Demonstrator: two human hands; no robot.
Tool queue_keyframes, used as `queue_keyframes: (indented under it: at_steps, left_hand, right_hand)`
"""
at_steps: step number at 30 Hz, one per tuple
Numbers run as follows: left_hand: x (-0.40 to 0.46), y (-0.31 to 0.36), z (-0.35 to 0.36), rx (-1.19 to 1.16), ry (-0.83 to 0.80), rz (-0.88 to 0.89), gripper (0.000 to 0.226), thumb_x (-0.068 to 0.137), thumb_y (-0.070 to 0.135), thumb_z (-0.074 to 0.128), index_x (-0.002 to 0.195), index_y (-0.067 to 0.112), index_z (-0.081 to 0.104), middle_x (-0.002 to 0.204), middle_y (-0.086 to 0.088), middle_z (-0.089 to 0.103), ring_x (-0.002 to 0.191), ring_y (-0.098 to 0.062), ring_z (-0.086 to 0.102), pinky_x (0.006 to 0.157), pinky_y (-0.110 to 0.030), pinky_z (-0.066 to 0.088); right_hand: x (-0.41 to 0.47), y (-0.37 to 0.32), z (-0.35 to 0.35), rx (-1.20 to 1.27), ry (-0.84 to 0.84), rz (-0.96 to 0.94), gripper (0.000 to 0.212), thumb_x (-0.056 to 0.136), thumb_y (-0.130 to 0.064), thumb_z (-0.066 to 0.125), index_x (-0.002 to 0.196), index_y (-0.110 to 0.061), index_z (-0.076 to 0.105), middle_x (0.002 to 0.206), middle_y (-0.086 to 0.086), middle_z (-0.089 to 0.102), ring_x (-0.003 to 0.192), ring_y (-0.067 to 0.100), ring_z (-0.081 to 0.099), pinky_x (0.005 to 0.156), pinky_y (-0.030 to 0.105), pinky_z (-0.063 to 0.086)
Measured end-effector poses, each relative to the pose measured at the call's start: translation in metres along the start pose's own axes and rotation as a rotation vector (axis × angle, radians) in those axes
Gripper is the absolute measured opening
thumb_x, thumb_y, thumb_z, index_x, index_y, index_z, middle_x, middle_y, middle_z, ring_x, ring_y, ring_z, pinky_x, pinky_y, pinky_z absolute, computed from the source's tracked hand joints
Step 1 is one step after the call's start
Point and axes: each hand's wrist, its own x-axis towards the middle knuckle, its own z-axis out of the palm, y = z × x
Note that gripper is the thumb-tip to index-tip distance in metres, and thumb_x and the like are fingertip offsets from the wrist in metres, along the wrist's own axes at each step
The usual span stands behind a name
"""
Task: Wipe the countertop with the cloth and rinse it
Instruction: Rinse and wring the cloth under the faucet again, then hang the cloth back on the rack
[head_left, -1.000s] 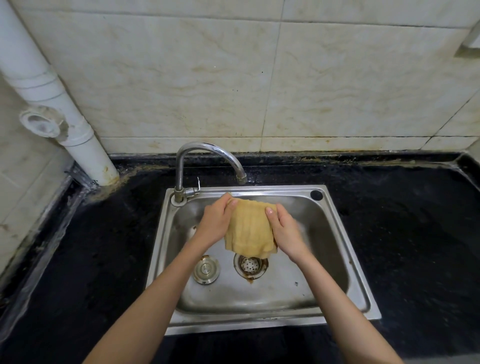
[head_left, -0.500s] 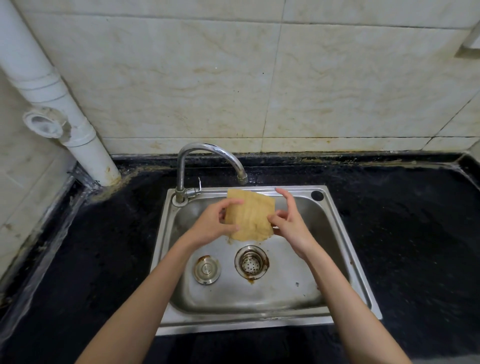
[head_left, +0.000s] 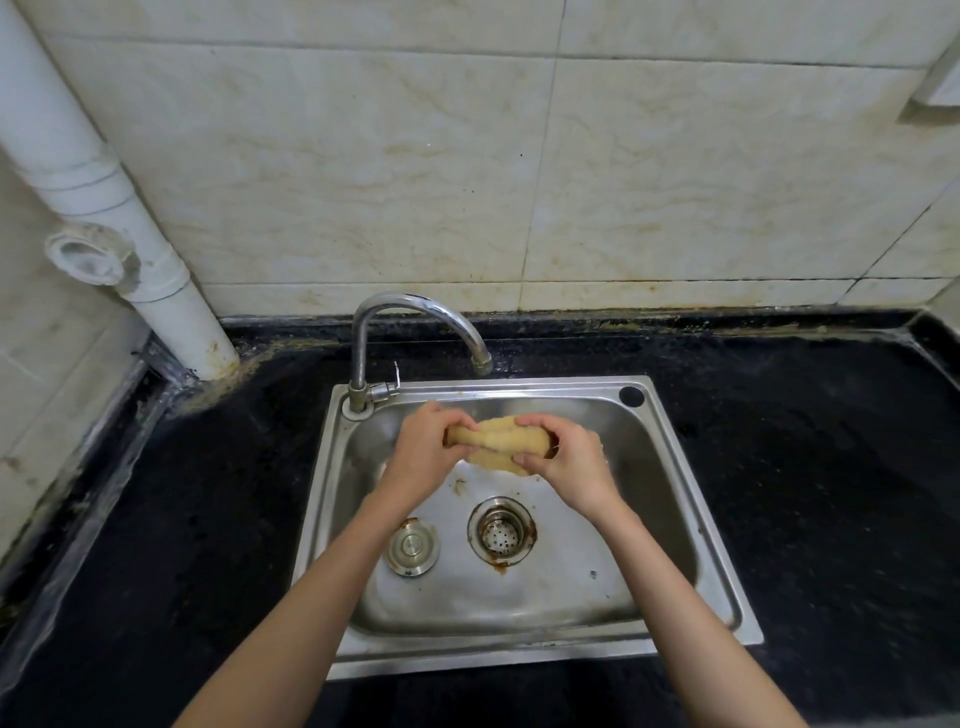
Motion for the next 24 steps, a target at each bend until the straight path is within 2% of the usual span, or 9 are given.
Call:
queue_keyframes:
  at_steps: [3, 5, 7, 10, 13, 16, 18, 20, 24]
  left_hand:
    - [-0.002, -0.004, -0.001, 0.028, 0.063, 0.147, 0.016, 0.070, 0.010, 0.077, 0.084, 0.018, 0.071, 0.101, 0.005, 0.041, 0.100, -0.013, 0.041, 0.085, -0.023, 0.034]
    - [-0.001, -0.002, -0.008, 0.035, 0.056, 0.235, 0.016, 0.072, 0.007, 0.075, 0.083, 0.017, 0.070, 0.111, 0.006, 0.045, 0.110, -0.011, 0.043, 0.093, -0.025, 0.035]
    - [0.000, 0.002, -0.018, 0.060, 0.043, 0.296, 0.018, 0.073, 0.005, 0.072, 0.086, 0.018, 0.069, 0.104, 0.009, 0.056, 0.099, -0.008, 0.052, 0.086, -0.028, 0.045]
    - [0.006, 0.009, -0.034, 0.104, 0.081, 0.339, 0.027, 0.076, 0.006, 0.070, 0.098, 0.020, 0.067, 0.094, 0.011, 0.065, 0.087, -0.007, 0.058, 0.077, -0.029, 0.051]
    - [0.015, 0.016, -0.057, 0.004, 0.104, 0.267, 0.033, 0.081, 0.011, 0.068, 0.109, 0.026, 0.058, 0.085, 0.017, 0.062, 0.074, 0.005, 0.057, 0.069, -0.011, 0.044]
    - [0.028, 0.026, -0.082, -0.033, 0.130, 0.333, 0.017, 0.087, 0.016, 0.062, 0.099, 0.023, 0.053, 0.069, 0.018, 0.048, 0.061, 0.004, 0.048, 0.057, -0.010, 0.033]
    - [0.040, 0.034, -0.101, 0.014, 0.181, 0.441, 0.005, 0.089, 0.020, 0.053, 0.094, 0.021, 0.053, 0.078, 0.022, 0.045, 0.067, 0.011, 0.046, 0.061, -0.006, 0.032]
    - [0.055, 0.043, -0.120, 0.050, 0.206, 0.510, 0.007, 0.090, 0.025, 0.043, 0.091, 0.026, 0.050, 0.096, 0.021, 0.043, 0.079, 0.009, 0.047, 0.070, -0.005, 0.034]
    - [0.090, 0.075, -0.171, 0.105, 0.403, 0.631, 0.011, 0.089, 0.033, 0.042, 0.091, 0.030, 0.053, 0.104, 0.020, 0.037, 0.080, 0.006, 0.050, 0.070, -0.012, 0.040]
  right_hand:
    - [0.001, 0.007, 0.004, -0.100, 0.103, -0.073, 0.023, 0.068, -0.012, 0.080, 0.088, -0.015, 0.067, 0.096, -0.001, 0.057, 0.090, 0.014, 0.050, 0.075, 0.019, 0.038]
    - [0.003, 0.010, 0.004, -0.186, 0.150, -0.200, 0.023, 0.064, -0.013, 0.082, 0.077, -0.013, 0.063, 0.103, 0.001, 0.052, 0.099, 0.014, 0.044, 0.080, 0.021, 0.034]
    - [0.004, 0.005, -0.001, -0.220, 0.136, -0.331, 0.024, 0.067, -0.011, 0.079, 0.077, -0.013, 0.058, 0.113, 0.003, 0.059, 0.105, 0.016, 0.052, 0.084, 0.028, 0.039]
    - [0.009, -0.011, -0.015, -0.172, 0.043, -0.384, 0.018, 0.080, -0.016, 0.070, 0.092, -0.018, 0.055, 0.094, -0.009, 0.064, 0.080, 0.002, 0.057, 0.068, 0.016, 0.042]
    - [0.023, -0.026, -0.026, -0.100, 0.038, -0.403, 0.022, 0.083, -0.033, 0.064, 0.103, -0.024, 0.059, 0.088, -0.019, 0.057, 0.081, -0.004, 0.053, 0.068, 0.010, 0.039]
    - [0.043, -0.050, -0.039, -0.035, 0.130, -0.490, 0.029, 0.079, -0.048, 0.057, 0.101, -0.029, 0.060, 0.093, -0.026, 0.054, 0.090, -0.003, 0.053, 0.073, 0.009, 0.041]
    - [0.057, -0.071, -0.049, -0.009, 0.174, -0.541, 0.020, 0.081, -0.038, 0.060, 0.099, -0.037, 0.052, 0.094, -0.022, 0.054, 0.088, -0.003, 0.052, 0.070, 0.008, 0.039]
    - [0.071, -0.093, -0.059, -0.053, 0.214, -0.649, 0.026, 0.084, -0.020, 0.060, 0.099, -0.037, 0.047, 0.101, -0.016, 0.050, 0.093, -0.006, 0.047, 0.074, 0.005, 0.036]
    - [0.102, -0.146, -0.091, -0.075, 0.325, -0.824, 0.018, 0.083, -0.006, 0.059, 0.091, -0.022, 0.059, 0.106, 0.001, 0.047, 0.085, -0.008, 0.051, 0.072, 0.001, 0.036]
